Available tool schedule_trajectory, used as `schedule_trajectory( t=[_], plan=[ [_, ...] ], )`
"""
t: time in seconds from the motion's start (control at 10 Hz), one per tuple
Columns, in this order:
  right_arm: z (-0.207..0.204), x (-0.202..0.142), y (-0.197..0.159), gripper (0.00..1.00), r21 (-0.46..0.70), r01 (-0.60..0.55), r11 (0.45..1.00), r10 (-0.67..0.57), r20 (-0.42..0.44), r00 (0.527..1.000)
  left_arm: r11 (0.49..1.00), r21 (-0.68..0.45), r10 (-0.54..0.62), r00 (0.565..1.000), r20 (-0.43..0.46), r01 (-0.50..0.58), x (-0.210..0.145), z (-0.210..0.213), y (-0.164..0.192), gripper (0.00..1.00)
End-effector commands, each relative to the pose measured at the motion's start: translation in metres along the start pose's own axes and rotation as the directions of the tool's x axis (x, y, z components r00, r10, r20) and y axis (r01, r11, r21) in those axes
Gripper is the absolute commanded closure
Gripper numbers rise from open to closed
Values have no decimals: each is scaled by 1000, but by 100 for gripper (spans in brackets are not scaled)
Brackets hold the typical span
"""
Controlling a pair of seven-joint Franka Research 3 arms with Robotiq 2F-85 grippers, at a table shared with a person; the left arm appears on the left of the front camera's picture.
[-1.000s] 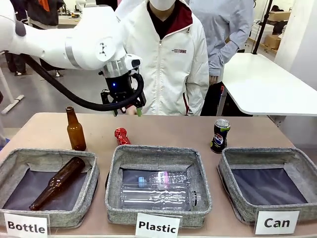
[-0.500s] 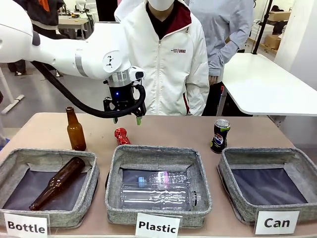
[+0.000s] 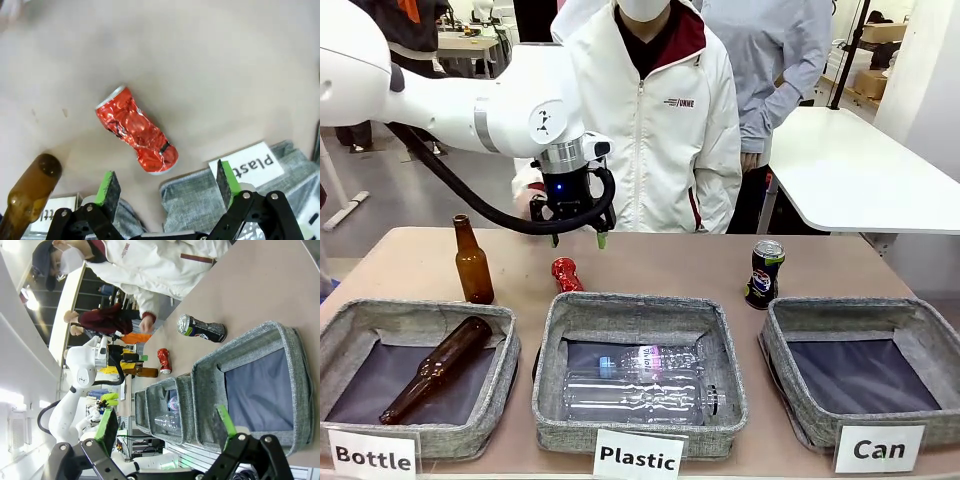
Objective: Sort the can waste into the basket.
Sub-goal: Pick up the can waste from the table and place it in the right Fabric basket.
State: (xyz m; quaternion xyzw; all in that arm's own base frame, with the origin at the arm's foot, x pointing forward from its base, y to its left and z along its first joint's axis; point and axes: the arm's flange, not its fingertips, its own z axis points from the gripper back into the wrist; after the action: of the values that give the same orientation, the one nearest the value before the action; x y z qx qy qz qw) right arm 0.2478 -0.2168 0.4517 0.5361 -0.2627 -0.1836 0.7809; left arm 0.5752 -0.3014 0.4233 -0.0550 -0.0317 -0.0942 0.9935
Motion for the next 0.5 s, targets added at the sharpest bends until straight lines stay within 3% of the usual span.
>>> schedule_trajectory(
  t=[0.0, 0.1, 0.2, 0.3, 0.4],
  plan=[
    [0, 3, 1, 0, 22, -25, 999, 24, 10, 1000, 986, 28, 162, 981, 106, -166, 4, -10, -1, 0],
    [0, 3, 1, 0, 22, -25, 999, 24, 10, 1000, 969, -1, 245, 959, 140, -247, -2, -8, -1, 0],
    [0, 3, 1, 0, 22, -25, 999, 24, 10, 1000, 980, -189, 93, 983, 160, -62, -33, 38, 13, 0],
    [0, 3, 1, 0, 22, -25, 999, 24, 10, 1000, 919, -384, -8, 976, 219, 94, -66, 92, 36, 0],
    [0, 3, 1, 0, 22, -25, 999, 24, 10, 1000, 774, -587, -97, 961, 261, 237, -113, 161, 72, 0]
  ],
)
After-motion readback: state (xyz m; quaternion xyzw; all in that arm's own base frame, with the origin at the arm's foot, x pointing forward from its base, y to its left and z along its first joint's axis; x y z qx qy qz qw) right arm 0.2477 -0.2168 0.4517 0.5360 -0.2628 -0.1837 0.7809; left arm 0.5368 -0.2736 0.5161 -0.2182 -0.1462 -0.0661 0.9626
